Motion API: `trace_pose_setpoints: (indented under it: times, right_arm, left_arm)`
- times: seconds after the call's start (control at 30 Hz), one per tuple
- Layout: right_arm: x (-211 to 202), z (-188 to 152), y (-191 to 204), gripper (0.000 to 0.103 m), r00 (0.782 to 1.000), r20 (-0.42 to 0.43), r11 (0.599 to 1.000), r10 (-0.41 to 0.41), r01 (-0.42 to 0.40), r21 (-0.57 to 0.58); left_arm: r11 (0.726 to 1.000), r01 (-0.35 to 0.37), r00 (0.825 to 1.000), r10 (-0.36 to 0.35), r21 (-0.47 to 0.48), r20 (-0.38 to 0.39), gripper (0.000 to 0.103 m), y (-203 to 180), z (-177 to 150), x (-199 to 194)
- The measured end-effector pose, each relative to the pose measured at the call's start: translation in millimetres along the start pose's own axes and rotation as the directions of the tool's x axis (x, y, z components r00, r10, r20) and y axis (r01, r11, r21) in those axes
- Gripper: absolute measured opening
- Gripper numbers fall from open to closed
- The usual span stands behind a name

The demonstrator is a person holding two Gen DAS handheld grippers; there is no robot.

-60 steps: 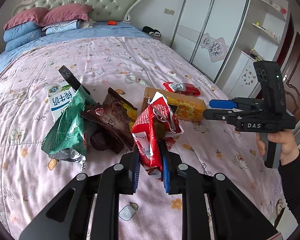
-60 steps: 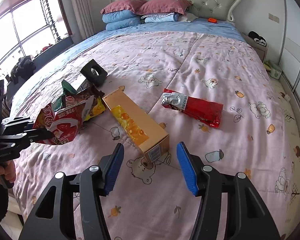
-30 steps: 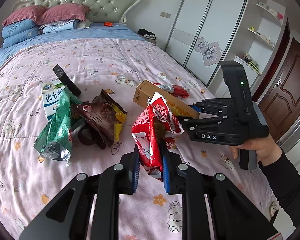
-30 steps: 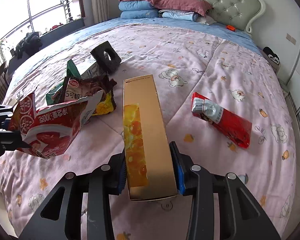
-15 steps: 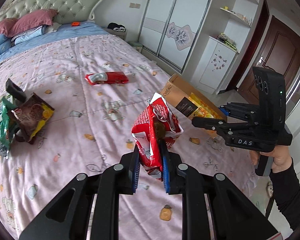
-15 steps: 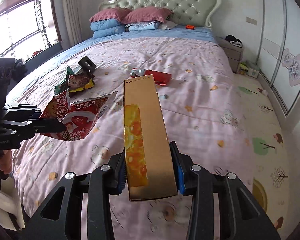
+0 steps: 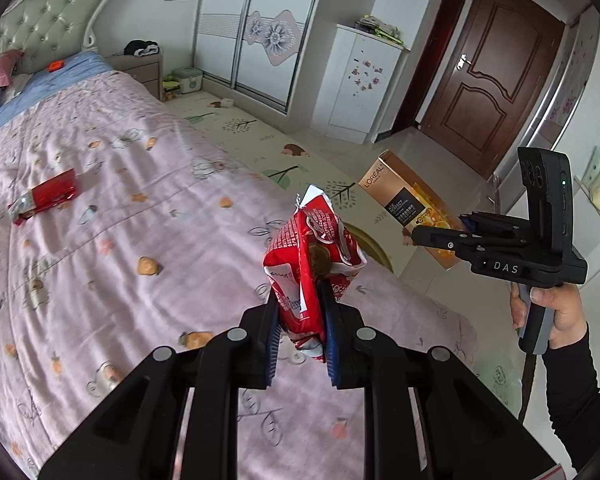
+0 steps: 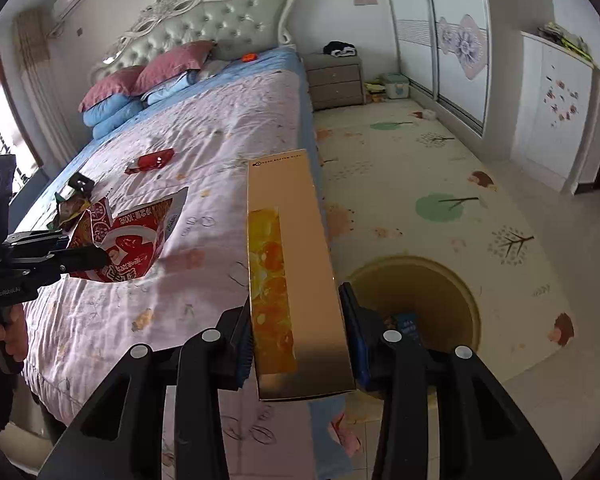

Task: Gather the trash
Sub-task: 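Carry the red snack bag and orange box toward the yellow bin, then open both tools over the yellow bin to drop the bag and box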

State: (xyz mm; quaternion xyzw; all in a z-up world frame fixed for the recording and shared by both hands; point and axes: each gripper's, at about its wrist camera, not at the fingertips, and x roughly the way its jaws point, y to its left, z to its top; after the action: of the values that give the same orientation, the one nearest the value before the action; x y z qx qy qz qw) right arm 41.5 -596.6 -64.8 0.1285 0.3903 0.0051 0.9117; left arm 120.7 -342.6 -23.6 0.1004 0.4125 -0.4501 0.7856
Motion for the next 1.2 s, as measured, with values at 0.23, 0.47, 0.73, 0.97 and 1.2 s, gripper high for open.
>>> trace_pose_setpoints:
  times: [0.23, 0.47, 0.73, 0.97, 1.2]
  right_arm:
    - [-12.3, -21.5, -51.2, 0.038, 0.997, -0.001, 0.992, -0.078, 0.078, 0.099]
    - [-7.5, -32.8, -78.5, 0.038, 0.993, -0.014, 0.987, -0.117, 0.118, 0.112]
    - [14.6, -32.1, -109.1, 0.038, 0.994, -0.036, 0.983, -0.104, 0.108, 0.15]
    - [38.1, -26.3, -126.2, 0.07, 0.994, -0.045, 0.977, -0.103, 0.11, 0.181]
    - [46.7, -31.2, -121.1, 0.069, 0.994, -0.071, 0.985, -0.088, 0.097, 0.144]
  left_arm:
    - [0.995, 0.088, 0.994, -0.084, 0.052, -0.069, 0.019, -41.0, 30.7, 52.0]
    - [0.985, 0.132, 0.984, -0.117, 0.111, -0.134, 0.019, -81.6, 57.8, 110.4]
    - [0.987, 0.149, 0.973, -0.133, 0.069, -0.189, 0.019, -87.0, 80.6, 163.6]
    - [0.997, 0.081, 0.978, -0.082, -0.009, -0.194, 0.088, -72.8, 87.9, 186.0]
    - [0.997, 0.078, 0.973, -0.075, 0.003, -0.217, 0.088, -64.9, 88.5, 187.3]
